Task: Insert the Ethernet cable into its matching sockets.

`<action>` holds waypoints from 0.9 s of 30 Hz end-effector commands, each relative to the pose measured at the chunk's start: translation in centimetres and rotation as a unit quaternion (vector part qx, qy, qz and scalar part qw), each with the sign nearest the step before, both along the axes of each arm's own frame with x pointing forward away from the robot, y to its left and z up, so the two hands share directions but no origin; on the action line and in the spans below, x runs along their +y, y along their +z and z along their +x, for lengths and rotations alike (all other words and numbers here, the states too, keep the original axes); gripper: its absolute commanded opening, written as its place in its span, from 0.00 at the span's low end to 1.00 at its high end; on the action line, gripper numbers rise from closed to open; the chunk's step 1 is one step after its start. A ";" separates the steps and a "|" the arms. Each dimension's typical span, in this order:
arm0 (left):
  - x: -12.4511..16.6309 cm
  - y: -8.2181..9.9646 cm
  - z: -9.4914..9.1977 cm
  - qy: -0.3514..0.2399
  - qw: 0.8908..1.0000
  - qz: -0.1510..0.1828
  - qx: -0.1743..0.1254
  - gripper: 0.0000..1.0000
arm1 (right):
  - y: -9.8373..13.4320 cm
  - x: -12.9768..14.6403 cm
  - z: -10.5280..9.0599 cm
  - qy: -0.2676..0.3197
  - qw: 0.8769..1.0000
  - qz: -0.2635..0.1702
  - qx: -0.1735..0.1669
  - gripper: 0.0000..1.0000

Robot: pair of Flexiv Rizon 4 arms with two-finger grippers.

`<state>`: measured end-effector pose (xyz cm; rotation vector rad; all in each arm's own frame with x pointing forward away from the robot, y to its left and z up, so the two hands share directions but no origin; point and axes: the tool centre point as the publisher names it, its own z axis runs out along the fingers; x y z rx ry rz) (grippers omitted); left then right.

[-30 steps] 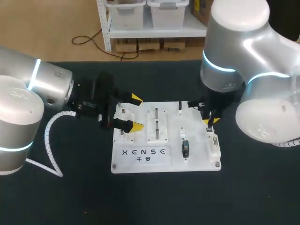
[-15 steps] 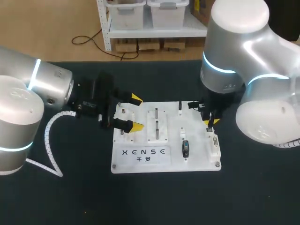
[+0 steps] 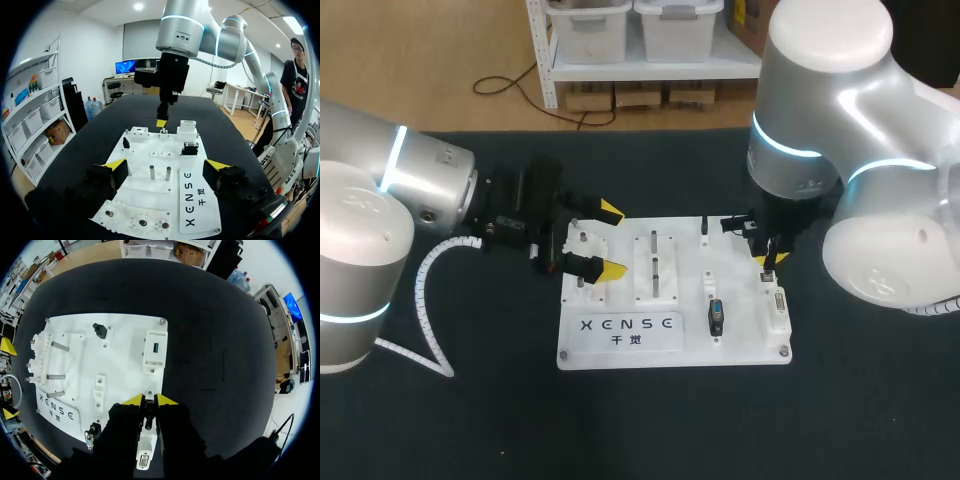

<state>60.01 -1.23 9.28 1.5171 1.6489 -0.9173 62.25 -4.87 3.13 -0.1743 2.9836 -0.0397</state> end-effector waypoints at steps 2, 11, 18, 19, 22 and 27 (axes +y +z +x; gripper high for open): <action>0.1 -0.1 0.0 -0.001 1.000 -0.002 -0.001 1.00 | -0.2 0.0 -0.1 0.002 1.000 0.000 -0.002 0.00; 0.1 -0.1 0.0 -0.001 1.000 -0.002 -0.001 1.00 | -0.1 0.1 0.1 0.005 1.000 -0.003 -0.005 0.00; 0.1 -0.1 0.0 -0.001 1.000 -0.002 -0.001 1.00 | -0.2 0.2 0.1 0.006 1.000 -0.004 -0.003 0.00; 0.1 -0.1 0.0 -0.001 1.000 -0.002 -0.001 1.00 | -0.2 0.2 0.0 0.006 1.000 -0.004 -0.002 0.00; 0.1 -0.1 0.0 -0.001 1.000 -0.002 -0.001 1.00 | -0.5 0.2 -0.1 0.006 1.000 -0.003 0.001 0.00; 0.1 -0.1 0.0 -0.001 1.000 -0.002 -0.001 1.00 | -0.7 0.2 -0.2 0.005 1.000 -0.003 0.006 0.00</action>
